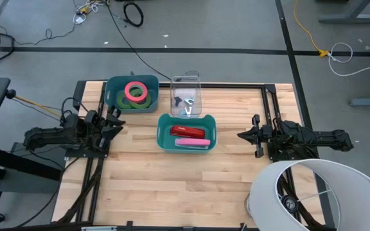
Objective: Pick and place Stapler, Stapler remover, tape
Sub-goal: Return to Home Position
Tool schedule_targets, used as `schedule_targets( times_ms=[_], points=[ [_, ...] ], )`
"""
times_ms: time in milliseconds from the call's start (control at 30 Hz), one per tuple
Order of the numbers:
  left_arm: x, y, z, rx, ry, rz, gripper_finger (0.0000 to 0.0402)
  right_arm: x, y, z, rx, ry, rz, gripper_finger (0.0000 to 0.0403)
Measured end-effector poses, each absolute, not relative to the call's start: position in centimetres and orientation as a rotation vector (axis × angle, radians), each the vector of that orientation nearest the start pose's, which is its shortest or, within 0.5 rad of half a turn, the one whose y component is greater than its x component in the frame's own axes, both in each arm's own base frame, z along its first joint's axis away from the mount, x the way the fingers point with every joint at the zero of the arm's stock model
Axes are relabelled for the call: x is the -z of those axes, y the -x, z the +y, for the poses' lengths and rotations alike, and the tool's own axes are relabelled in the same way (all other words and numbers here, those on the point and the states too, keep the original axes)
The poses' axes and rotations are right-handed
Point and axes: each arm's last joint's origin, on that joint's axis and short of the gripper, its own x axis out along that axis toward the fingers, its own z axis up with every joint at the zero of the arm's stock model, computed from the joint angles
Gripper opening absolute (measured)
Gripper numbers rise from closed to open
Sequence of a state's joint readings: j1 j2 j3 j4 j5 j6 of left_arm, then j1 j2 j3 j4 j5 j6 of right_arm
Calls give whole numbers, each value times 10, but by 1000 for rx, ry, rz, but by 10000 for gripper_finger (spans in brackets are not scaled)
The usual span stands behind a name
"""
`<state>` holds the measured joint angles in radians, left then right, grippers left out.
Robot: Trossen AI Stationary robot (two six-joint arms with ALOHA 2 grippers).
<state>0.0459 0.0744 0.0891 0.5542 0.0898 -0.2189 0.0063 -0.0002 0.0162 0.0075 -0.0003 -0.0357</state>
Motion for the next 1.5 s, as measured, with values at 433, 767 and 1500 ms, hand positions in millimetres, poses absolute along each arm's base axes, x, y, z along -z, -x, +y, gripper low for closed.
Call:
schedule_targets(
  times_ms=[433, 767, 1500],
  points=[
    [-216, -83, -1, 95, 203, -543, 94, -170, -97, 1, -6, 36, -24, 2],
    [-199, -91, -1, 73, 204, -347, 94, -170, -97, 1, -6, 36, -24, 2],
    [-169, -97, -1, 38, 198, -30, 94, -170, -97, 1, -6, 36, -24, 2]
  ],
)
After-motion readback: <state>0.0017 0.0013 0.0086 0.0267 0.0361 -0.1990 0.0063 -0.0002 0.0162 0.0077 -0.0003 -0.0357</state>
